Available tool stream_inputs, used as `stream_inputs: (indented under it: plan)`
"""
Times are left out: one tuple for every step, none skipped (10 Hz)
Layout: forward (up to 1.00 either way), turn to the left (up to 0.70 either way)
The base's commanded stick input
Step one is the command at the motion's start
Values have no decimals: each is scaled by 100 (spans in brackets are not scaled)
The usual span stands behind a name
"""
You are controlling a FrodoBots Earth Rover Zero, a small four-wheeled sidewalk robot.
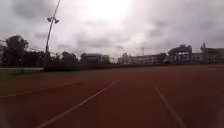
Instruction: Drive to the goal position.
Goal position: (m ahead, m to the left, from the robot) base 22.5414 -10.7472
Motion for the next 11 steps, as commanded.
stream_inputs:
  plan:
    - [50,0]
    - [50,0]
    - [50,0]
    - [50,0]
    - [50,-3]
    - [50,-7]
    - [50,-30]
    - [50,-31]
    - [50,-13]
    - [50,0]
    - [50,0]
